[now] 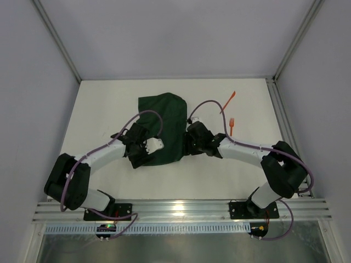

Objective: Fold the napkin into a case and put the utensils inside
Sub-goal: Pick up the crumpled napkin from the center of the board.

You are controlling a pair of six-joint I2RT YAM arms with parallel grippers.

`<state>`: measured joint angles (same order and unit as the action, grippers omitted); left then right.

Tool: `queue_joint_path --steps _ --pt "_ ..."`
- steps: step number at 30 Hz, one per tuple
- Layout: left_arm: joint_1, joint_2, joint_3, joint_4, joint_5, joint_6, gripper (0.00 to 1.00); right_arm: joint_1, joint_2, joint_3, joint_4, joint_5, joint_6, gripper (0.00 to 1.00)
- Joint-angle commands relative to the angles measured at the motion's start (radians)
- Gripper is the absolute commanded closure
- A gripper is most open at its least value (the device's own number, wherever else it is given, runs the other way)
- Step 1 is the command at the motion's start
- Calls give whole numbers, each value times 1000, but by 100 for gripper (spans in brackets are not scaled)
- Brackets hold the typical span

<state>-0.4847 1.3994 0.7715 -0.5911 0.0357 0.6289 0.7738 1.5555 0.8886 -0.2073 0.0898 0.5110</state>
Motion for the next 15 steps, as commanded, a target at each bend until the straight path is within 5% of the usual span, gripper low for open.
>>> queue_joint_path --steps 1,8,14,15 --pt "-8 70 -15 120 -97 16 26 -54 -5 -33 91 -68 66 51" --pt "-8 108 -49 189 -91 25 39 -70 100 -19 134 -74 64 56" --pt "-6 142 -54 178 -89 31 73 -111 164 -16 189 -74 100 56" --pt "-6 142 -54 178 -88 26 86 -113 173 -11 195 -70 98 56"
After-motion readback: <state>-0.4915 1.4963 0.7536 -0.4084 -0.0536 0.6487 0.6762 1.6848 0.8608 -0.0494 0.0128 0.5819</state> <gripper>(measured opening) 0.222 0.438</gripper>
